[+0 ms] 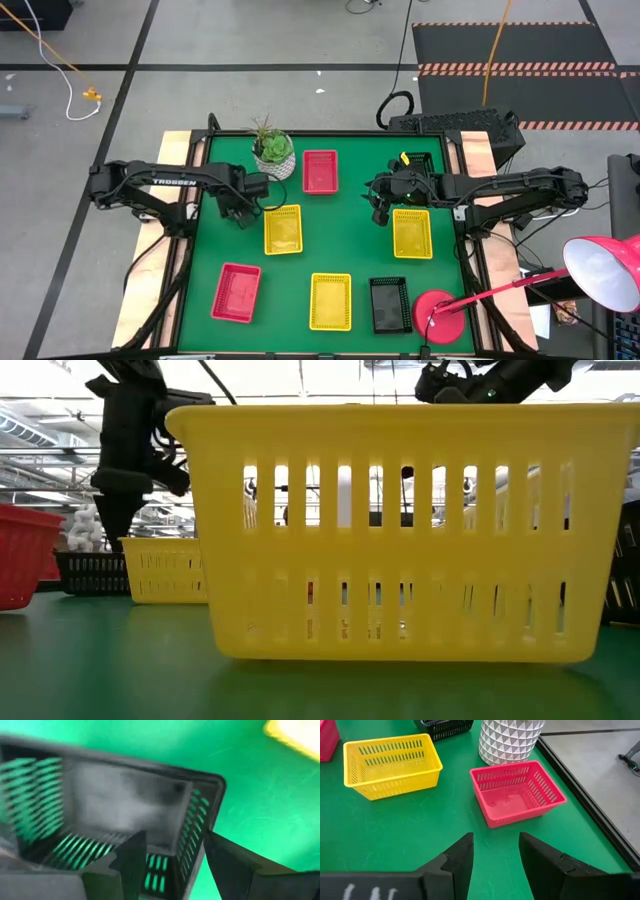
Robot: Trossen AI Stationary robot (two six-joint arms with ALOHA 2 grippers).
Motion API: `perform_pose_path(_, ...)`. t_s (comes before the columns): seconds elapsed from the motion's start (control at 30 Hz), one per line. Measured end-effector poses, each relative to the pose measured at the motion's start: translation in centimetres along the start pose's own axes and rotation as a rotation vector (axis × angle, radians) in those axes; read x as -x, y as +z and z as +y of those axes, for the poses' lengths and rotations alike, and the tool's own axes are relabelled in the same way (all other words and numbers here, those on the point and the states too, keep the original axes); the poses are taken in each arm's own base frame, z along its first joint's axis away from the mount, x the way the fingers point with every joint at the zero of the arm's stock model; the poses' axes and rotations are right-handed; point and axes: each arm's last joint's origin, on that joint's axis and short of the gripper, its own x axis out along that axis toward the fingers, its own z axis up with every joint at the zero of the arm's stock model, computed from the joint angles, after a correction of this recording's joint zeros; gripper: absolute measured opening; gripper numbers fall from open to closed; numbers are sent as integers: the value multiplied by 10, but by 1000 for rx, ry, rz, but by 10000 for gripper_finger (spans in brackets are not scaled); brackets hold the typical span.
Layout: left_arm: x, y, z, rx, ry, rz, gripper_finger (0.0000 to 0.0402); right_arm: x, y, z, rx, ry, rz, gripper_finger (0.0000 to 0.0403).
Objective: Stack baskets by color
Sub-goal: Stack the top left black bin on top of the bottom black bin
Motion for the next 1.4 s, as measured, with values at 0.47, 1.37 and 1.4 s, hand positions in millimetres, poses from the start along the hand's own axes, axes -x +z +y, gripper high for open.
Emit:
perform_pose_path(0.47, -3, -8, 2, -26, 6, 57, 191, 0, 1, 0, 2, -3, -6, 153)
perform_pose_path(1.37, -20, -10, 0, -74, 112, 0, 259, 0, 0, 0, -5, -4, -5, 153)
perform_pose_path(1.4, -20, -9, 1, -67, 112, 1, 245, 0, 1, 0, -5, -3, -6, 153)
